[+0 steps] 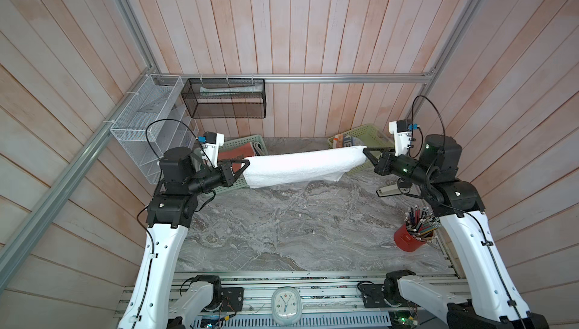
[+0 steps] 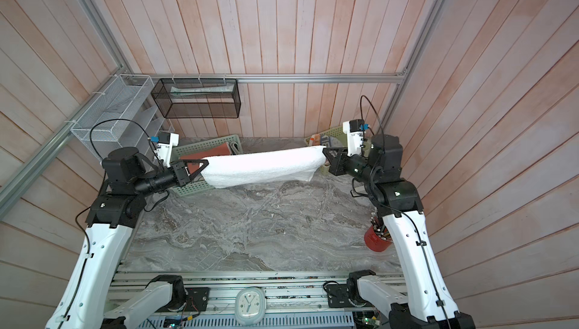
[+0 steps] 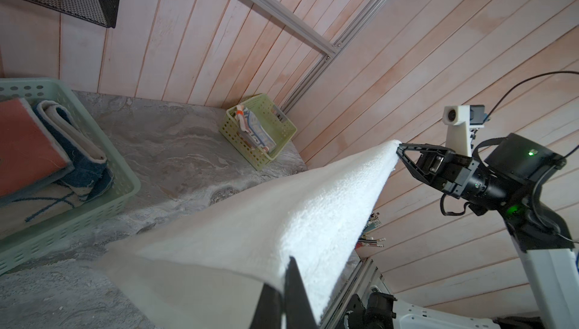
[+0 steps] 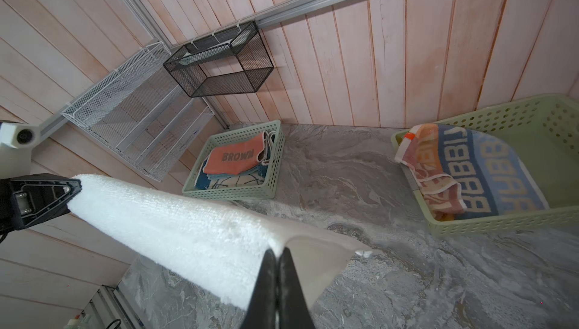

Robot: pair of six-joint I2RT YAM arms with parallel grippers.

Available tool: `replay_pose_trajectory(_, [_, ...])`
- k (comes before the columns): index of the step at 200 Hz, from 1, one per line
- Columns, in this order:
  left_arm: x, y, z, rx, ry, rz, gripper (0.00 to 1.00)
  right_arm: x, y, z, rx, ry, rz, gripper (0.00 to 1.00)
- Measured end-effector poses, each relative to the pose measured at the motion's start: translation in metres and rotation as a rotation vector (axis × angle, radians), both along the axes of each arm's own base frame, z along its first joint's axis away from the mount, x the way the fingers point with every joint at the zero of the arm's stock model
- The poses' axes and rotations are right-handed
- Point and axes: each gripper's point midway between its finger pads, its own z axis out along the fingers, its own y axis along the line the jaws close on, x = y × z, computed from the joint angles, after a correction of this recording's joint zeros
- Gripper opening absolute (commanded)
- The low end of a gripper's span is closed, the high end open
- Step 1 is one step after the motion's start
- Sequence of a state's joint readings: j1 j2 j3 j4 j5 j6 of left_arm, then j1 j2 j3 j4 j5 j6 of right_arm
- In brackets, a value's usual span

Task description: Fold and stack the towels

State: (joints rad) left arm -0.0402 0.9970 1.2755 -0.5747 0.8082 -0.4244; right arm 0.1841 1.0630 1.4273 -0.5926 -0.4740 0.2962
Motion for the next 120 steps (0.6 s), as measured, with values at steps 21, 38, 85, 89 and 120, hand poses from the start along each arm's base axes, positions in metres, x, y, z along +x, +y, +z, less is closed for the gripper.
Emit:
replay_pose_trajectory(21, [-0.017, 0.000, 0.009, -0.018, 0.001, 0.000, 0.00, -0.015, -0.003, 0.006, 0.007, 0.008, -0.006, 0.00])
replay_pose_trajectory(38, [-0.025, 0.000, 0.004, -0.027, 0.046, 0.002, 0.00, -0.023, -0.006, 0.002, 0.002, 0.037, -0.021, 0.00])
replay_pose_trajectory(85, [-0.014, -0.002, -0.050, -0.029, 0.244, -0.002, 0.00, -0.014, -0.008, -0.040, -0.033, 0.180, -0.050, 0.00])
replay_pose_trajectory(89, [-0.013, -0.002, -0.056, -0.030, 0.262, -0.003, 0.00, -0.011, -0.008, -0.049, -0.038, 0.202, -0.052, 0.00])
replay_pose_trajectory(120, [0.016, -0.004, -0.122, -0.032, 0.431, -0.003, 0.00, 0.023, -0.002, -0.134, -0.087, 0.416, -0.055, 0.00])
